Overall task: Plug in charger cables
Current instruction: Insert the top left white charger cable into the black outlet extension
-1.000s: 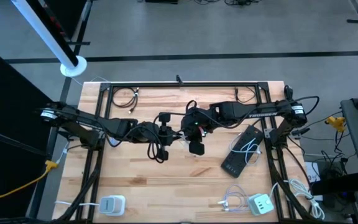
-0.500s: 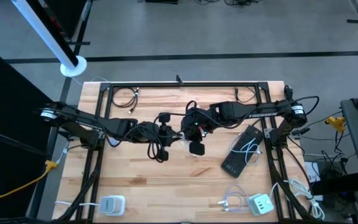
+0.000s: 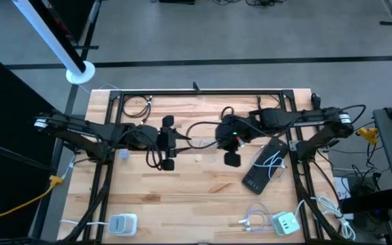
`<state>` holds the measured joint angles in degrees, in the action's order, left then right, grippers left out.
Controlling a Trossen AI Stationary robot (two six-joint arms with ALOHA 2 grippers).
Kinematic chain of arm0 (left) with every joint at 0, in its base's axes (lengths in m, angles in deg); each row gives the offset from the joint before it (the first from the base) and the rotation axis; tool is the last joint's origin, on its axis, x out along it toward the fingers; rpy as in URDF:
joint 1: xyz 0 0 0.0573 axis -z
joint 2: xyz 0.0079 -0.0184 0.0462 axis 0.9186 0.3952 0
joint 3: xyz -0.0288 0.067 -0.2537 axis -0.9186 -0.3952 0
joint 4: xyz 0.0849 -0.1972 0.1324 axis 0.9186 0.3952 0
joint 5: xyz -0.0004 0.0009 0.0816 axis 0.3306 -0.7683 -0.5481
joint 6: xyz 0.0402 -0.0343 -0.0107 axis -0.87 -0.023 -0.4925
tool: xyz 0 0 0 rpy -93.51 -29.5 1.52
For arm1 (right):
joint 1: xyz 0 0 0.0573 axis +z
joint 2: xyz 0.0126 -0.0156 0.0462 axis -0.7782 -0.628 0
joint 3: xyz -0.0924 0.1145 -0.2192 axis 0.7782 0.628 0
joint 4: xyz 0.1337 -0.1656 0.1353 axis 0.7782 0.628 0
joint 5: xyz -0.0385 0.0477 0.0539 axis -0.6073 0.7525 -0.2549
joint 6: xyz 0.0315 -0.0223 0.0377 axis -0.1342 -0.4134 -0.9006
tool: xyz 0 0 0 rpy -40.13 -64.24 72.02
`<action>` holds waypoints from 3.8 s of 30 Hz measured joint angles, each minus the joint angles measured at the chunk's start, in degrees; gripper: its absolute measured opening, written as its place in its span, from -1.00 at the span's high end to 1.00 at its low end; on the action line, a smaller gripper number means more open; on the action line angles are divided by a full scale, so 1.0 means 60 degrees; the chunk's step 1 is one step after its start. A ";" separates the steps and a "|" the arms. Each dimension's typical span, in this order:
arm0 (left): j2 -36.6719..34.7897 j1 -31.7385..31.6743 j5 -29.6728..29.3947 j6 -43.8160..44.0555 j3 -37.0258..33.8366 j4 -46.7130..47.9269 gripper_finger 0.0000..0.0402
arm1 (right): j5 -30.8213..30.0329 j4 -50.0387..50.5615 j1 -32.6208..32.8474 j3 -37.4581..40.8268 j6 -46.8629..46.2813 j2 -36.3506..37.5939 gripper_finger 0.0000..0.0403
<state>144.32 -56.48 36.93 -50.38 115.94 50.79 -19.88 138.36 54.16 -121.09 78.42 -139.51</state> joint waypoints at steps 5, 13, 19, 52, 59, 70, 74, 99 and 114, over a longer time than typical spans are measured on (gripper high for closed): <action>0.0038 0.0000 0.0004 0.0185 0.0000 -0.0061 0.38 | 0.0057 -0.1800 -0.0015 0.2063 -0.0798 0.1764 0.92; 0.0737 0.0000 0.0564 0.1314 0.0000 -0.1099 0.49 | 0.0934 -0.5535 -0.0015 0.5200 -0.2628 0.4606 0.92; 0.1499 0.0000 0.0747 0.1686 0.0000 -0.3858 0.50 | -0.0153 -0.5753 -0.0015 0.5998 -0.3135 0.5776 0.92; 0.5693 0.0805 -0.2518 1.3166 0.2326 -0.5901 0.68 | -0.7182 -0.0534 0.3624 0.1910 0.0667 0.3025 0.92; 0.5813 0.0695 -0.3387 1.4072 0.2248 -0.6673 0.64 | -1.0431 -0.0456 0.3934 0.1716 0.3214 0.1694 0.92; 0.5802 -0.0336 -0.3227 1.4915 0.2245 -0.8265 0.43 | -1.1773 -0.0478 0.3853 0.1768 0.5535 0.1402 0.92; 0.5802 -0.0667 -0.2675 1.5387 0.2248 -0.8284 0.32 | -1.1793 -0.0478 0.3584 0.1774 0.6097 0.1384 0.92; 0.6032 -0.0725 -0.2328 1.6159 0.2266 -0.8811 0.13 | -1.0978 -0.0860 0.2873 0.1792 0.7724 0.1344 0.92; 0.6064 -0.0743 -0.2884 1.6082 0.2266 -0.8802 0.68 | -1.0908 -0.0875 0.2856 0.1790 0.7666 0.1235 0.92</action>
<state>180.70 -60.94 19.63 46.12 129.53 -2.02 -85.33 133.11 71.30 -110.35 124.41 -132.10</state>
